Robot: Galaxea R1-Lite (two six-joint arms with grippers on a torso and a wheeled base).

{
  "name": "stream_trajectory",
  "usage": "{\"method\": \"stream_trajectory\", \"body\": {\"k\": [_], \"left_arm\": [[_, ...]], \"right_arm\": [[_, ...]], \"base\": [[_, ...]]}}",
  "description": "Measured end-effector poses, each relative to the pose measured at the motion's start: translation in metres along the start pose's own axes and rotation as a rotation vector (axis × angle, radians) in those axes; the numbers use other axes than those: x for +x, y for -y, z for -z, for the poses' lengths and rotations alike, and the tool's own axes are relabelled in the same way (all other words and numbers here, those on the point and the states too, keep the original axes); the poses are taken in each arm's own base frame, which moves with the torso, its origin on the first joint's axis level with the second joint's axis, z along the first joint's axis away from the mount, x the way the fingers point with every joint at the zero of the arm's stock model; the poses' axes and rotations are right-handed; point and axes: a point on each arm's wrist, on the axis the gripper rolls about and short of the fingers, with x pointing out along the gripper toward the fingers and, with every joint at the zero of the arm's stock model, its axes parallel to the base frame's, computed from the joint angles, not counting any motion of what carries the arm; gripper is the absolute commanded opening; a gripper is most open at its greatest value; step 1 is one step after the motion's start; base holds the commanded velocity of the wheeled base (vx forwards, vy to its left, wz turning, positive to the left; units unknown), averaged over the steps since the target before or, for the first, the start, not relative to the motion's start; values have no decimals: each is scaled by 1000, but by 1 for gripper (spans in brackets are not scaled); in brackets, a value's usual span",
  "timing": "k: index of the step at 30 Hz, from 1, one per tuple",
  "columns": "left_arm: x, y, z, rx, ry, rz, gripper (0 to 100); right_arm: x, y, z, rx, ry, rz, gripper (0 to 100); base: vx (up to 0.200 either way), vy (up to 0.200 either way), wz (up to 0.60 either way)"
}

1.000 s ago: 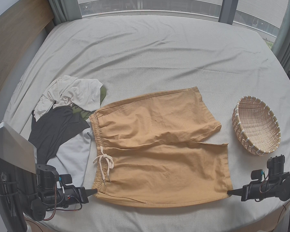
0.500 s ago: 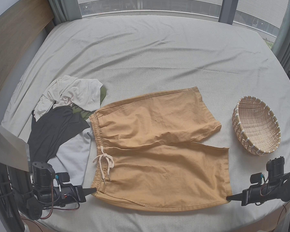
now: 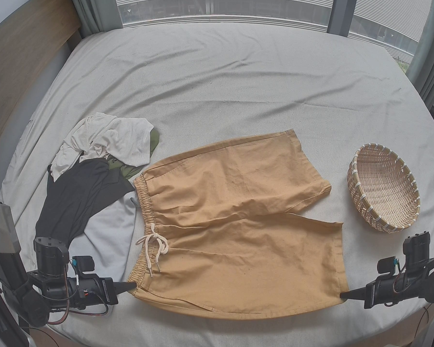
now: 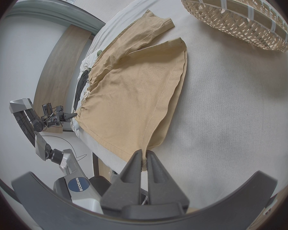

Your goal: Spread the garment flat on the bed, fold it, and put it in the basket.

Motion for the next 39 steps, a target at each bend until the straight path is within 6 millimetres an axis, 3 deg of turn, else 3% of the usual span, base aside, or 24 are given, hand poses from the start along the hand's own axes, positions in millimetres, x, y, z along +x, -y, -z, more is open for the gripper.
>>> {"method": "stream_trajectory", "body": {"k": [22,39], "left_arm": [[-7,0,4,35,-44,-14,0],[-12,23,-31,45,256,175,0]], "right_arm": [[-10,-12,5,-30,-14,-15,0],[-16,-21,-41,-130,309,-100,0]], "base": [[0,0,0],[0,0,0]]}}
